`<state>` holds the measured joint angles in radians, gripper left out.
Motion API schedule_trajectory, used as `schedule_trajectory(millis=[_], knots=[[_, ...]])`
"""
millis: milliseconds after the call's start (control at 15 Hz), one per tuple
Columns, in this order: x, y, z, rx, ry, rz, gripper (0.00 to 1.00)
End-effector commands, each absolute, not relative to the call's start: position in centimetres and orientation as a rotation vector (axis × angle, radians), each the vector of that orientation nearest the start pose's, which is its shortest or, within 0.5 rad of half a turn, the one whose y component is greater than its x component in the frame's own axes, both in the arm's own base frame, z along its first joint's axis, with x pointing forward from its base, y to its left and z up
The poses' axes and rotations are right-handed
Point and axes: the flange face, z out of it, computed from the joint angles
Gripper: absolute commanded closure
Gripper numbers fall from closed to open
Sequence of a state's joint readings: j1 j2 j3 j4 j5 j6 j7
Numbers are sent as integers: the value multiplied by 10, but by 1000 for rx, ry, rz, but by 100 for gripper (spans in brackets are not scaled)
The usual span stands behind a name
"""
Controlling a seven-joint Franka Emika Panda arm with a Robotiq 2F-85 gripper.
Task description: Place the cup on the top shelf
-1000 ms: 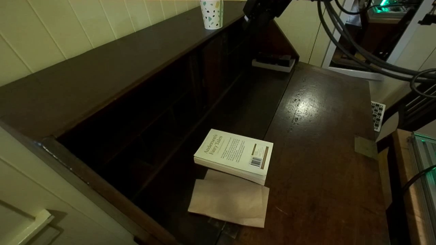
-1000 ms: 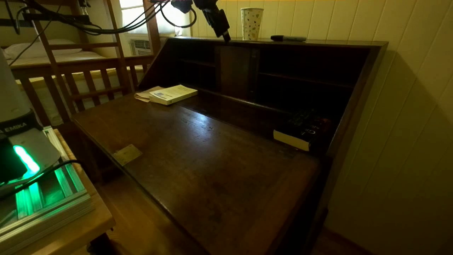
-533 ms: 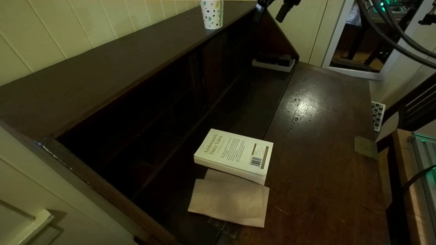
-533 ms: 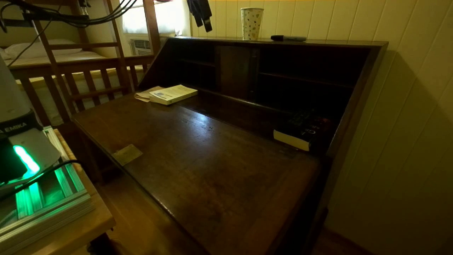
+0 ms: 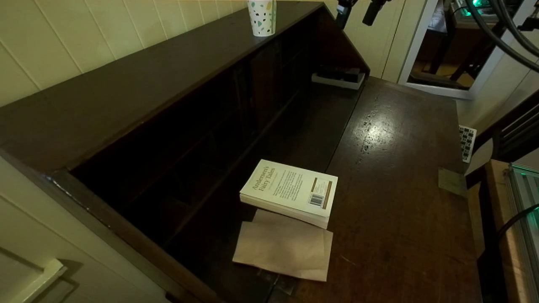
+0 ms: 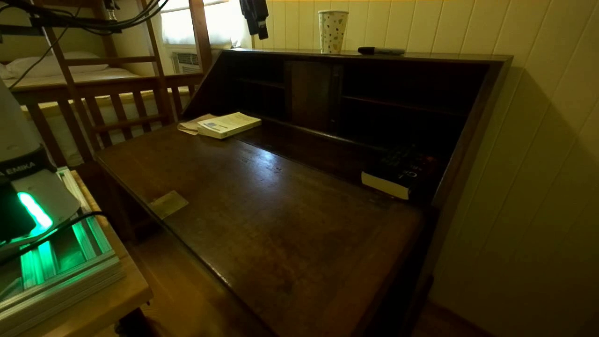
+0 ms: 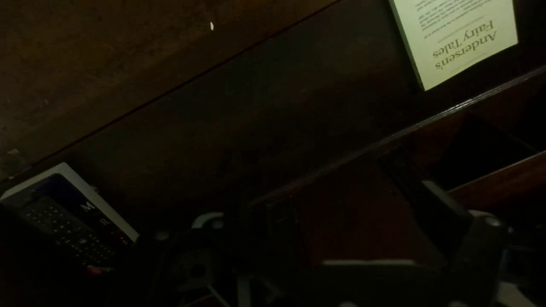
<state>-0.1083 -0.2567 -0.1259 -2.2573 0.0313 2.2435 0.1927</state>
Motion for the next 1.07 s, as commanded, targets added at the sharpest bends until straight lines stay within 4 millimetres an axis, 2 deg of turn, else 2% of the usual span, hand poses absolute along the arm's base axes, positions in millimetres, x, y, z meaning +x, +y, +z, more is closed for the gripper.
schedule_trajectory(millis=[0,533,733,867,1000], knots=[[470,-124,502,-3024,691,-280,0],[457,-141,511,-3120,553,-87,0],[457,-142,512,-3151,510,-77,0],[464,-138,500,-3139,464,-59,0],[461,-138,503,-3128,505,-87,0]])
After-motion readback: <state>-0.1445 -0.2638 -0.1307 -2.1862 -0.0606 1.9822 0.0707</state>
